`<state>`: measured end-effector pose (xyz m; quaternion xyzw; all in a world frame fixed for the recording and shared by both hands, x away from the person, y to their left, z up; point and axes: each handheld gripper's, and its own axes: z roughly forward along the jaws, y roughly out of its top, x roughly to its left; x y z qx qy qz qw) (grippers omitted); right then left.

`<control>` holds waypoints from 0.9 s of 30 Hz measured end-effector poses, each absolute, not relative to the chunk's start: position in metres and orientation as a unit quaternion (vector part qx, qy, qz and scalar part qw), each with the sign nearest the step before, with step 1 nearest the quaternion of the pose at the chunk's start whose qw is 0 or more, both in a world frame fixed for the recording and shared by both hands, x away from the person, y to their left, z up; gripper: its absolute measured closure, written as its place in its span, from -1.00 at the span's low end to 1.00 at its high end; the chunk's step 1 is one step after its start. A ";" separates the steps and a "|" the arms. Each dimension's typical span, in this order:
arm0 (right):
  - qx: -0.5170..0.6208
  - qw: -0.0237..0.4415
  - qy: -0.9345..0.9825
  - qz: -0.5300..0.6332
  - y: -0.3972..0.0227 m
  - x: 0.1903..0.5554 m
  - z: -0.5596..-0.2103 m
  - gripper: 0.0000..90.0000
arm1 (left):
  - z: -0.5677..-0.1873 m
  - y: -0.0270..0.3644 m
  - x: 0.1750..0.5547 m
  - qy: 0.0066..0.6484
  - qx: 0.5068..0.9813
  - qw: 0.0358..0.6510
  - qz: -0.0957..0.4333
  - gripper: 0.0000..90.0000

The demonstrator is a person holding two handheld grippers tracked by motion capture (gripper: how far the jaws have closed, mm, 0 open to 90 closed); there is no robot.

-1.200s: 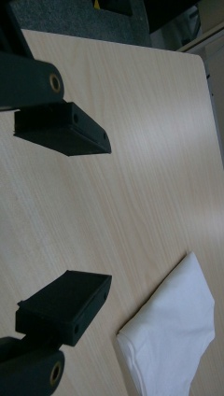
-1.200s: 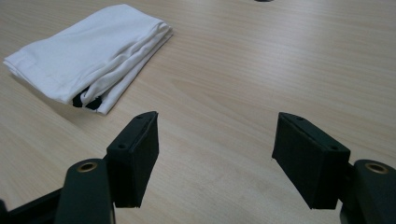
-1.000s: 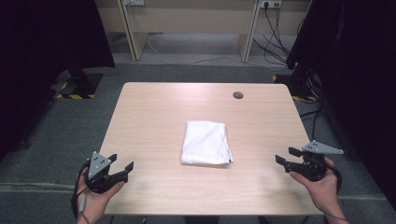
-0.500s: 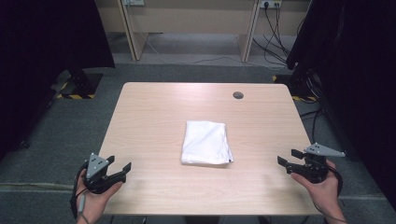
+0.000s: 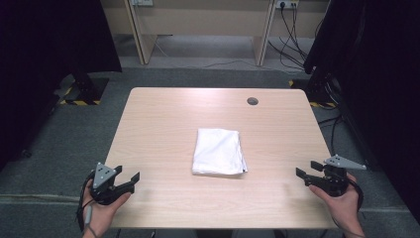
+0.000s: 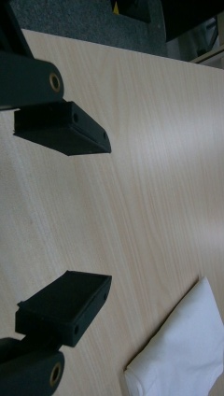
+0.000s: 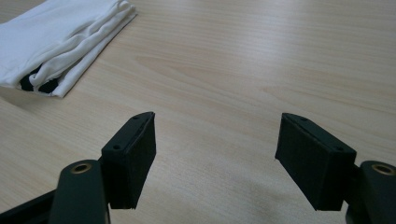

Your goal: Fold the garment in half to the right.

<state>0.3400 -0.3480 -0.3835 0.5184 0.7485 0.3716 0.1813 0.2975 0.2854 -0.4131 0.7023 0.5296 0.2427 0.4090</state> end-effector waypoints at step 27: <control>0.524 0.177 0.752 0.359 -0.345 0.340 -0.398 -0.37 | -0.428 0.273 0.301 0.517 0.711 0.411 0.241 -0.34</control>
